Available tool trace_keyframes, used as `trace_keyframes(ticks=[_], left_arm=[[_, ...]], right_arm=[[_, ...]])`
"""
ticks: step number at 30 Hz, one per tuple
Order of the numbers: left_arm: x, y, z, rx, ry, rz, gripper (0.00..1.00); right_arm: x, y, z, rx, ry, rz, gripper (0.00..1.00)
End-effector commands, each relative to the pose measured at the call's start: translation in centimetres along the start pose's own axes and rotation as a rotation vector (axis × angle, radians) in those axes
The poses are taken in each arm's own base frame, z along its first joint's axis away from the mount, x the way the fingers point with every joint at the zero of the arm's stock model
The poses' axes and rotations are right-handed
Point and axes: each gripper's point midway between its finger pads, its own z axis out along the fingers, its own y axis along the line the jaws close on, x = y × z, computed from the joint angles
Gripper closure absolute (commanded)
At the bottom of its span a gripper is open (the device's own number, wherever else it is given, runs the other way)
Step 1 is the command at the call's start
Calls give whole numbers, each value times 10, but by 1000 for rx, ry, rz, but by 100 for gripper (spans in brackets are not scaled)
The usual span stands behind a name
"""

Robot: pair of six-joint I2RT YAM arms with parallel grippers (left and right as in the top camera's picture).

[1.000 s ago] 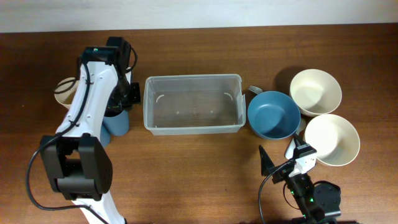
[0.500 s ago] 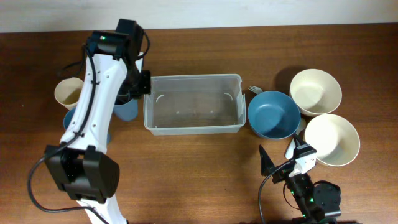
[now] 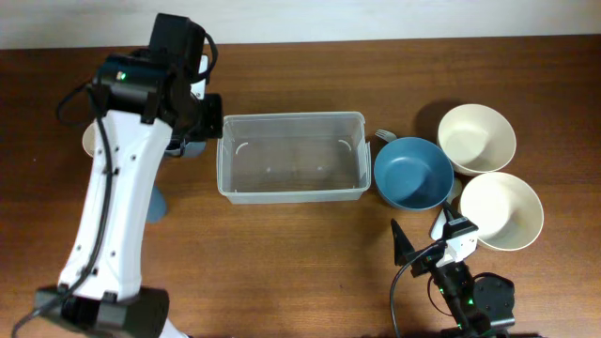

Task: Pack container
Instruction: 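Lift the blue cup and carry it over the clear container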

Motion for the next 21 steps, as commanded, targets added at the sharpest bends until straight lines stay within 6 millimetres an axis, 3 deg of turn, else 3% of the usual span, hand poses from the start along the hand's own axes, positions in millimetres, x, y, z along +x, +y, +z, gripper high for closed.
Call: trace_keyframes(ticks=[1, 9, 21], left_arm=[[-7, -34, -32, 109, -112, 104, 98], [-11, -74, -17, 149, -121, 213, 98], [5, -91, 60, 149, 110, 231, 98]], right_arm=[[3, 1, 0, -4, 2, 7, 1], [3, 1, 0, -4, 2, 7, 1], [3, 1, 0, -4, 2, 7, 1]])
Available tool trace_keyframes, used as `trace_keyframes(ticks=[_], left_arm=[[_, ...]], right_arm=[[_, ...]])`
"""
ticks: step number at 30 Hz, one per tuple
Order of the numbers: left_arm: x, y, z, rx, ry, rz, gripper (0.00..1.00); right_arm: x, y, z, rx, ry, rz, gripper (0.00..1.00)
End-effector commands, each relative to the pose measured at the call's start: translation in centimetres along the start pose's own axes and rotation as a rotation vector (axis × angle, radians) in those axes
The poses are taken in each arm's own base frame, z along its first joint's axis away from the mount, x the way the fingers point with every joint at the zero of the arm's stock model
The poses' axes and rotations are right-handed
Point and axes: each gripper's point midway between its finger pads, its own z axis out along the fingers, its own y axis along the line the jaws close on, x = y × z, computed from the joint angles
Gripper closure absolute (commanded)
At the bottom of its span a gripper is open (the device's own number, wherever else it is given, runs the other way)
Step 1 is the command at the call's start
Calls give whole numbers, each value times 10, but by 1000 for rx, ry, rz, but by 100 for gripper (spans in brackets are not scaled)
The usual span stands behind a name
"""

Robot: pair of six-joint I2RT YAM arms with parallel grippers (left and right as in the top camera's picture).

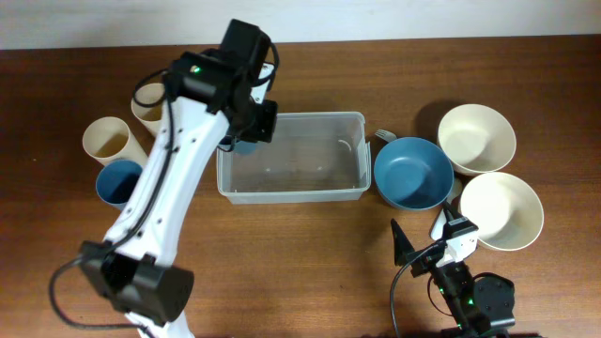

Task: Pack container
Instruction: 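Lift the blue cup and carry it over the clear container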

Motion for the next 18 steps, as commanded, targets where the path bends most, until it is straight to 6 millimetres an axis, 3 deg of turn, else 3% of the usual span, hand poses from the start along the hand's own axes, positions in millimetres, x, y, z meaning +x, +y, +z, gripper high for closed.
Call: trace_keyframes(ticks=[1, 10, 18], left_arm=[[1, -9, 12, 49, 38, 16, 98], [15, -9, 30, 42, 135, -1, 98], [25, -8, 28, 33, 180, -30, 98]], right_arm=[[3, 1, 0, -4, 2, 8, 1], [3, 1, 0, -4, 2, 7, 1], [3, 1, 0, -4, 2, 8, 1]])
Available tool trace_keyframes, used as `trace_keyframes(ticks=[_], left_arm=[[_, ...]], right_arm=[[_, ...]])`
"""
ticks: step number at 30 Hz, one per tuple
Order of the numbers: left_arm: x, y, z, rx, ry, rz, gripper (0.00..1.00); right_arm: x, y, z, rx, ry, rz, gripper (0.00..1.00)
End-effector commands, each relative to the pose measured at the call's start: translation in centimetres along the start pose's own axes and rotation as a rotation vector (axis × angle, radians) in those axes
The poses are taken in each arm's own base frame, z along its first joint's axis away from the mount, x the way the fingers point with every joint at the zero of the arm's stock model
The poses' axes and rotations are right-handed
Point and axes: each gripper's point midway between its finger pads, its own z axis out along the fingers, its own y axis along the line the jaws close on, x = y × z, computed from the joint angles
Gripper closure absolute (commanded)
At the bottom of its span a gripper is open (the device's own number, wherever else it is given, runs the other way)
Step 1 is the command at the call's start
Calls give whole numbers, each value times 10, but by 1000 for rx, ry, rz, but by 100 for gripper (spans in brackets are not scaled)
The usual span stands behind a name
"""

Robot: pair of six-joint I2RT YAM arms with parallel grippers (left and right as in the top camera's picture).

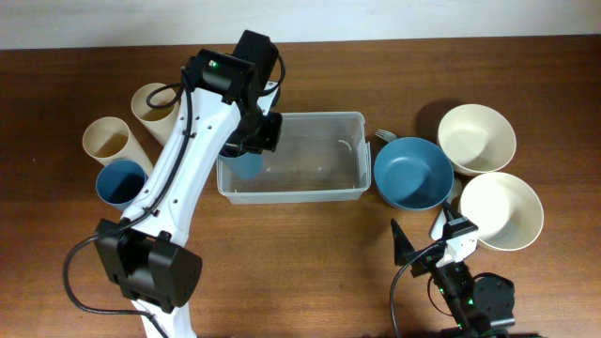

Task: Pack container
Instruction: 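Lift the blue cup and carry it over the clear container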

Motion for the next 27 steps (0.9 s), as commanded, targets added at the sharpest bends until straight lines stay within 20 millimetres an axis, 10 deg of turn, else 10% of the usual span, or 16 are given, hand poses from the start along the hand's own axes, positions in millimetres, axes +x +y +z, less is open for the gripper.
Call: trace_keyframes(ticks=[1, 17, 27], left_arm=[[-1, -3, 0, 10, 3, -15, 98], [-30, 8, 56, 3, 27, -44, 98], [-44, 25, 58, 21, -13, -67, 98]], right_arm=[[3, 1, 0, -4, 2, 8, 1], [3, 1, 0, -4, 2, 7, 1], [3, 1, 0, -4, 2, 8, 1]])
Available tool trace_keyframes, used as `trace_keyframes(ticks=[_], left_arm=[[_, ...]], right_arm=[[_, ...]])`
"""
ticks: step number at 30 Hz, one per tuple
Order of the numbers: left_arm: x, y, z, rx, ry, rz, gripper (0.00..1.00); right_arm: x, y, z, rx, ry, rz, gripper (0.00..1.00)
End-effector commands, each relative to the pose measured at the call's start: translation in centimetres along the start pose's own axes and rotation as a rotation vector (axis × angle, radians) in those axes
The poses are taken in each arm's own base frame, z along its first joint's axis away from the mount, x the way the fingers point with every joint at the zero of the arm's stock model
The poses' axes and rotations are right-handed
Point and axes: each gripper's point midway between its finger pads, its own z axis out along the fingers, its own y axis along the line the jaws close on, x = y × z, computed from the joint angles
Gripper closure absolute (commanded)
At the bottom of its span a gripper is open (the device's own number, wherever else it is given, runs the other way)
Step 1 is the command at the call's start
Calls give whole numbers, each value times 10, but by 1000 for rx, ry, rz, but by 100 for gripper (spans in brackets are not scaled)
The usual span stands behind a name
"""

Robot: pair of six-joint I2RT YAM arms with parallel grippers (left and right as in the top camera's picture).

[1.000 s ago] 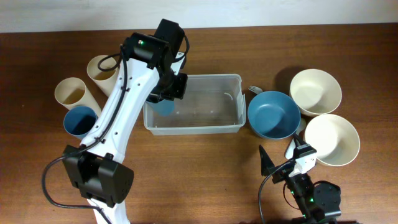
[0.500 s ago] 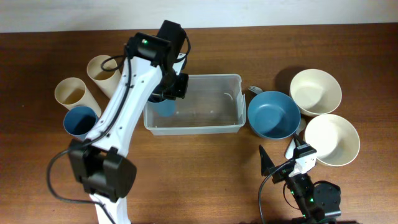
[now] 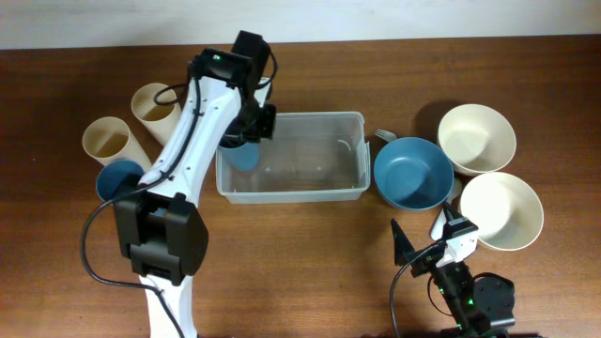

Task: Pack container
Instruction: 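Lift the blue cup and carry it over the clear container, then lower the blue cup into the container's left end and release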

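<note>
A clear plastic container (image 3: 349, 183) lies in the middle of the table in the overhead view. My left gripper (image 3: 246, 143) reaches down into its left end. It appears shut on a blue cup (image 3: 238, 157) that stands upright inside against the left wall, though the wrist hides the fingers. My right gripper (image 3: 427, 242) rests near the front edge, open and holding nothing.
Left of the container stand two cream cups (image 3: 106, 139) (image 3: 150, 101) and another blue cup (image 3: 116, 179). To its right sit a blue bowl (image 3: 413, 173), two cream bowls (image 3: 476, 137) (image 3: 500, 209) and a utensil (image 3: 385, 134).
The left wrist and the blue cup have shifted slightly back and left inside the container's left end. The right arm has not moved.
My left gripper was at a blue cup on the table left of the container. Then it held the cup over the container's left rim. Then the cup was down inside the container, where it now stands against the left wall.
</note>
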Motion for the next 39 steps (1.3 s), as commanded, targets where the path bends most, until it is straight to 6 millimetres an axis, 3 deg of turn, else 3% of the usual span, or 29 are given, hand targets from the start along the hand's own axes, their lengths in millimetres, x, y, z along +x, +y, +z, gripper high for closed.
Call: trace_keyframes(ticks=[1, 26, 39], left_arm=[[-4, -2, -4, 21, -16, 8, 98], [-11, -18, -2, 27, -50, 44, 98], [-8, -13, 20, 0, 3, 41, 98]], right_arm=[[3, 1, 0, -4, 2, 8, 1], [3, 1, 0, -4, 2, 8, 1], [3, 1, 0, -4, 2, 8, 1]])
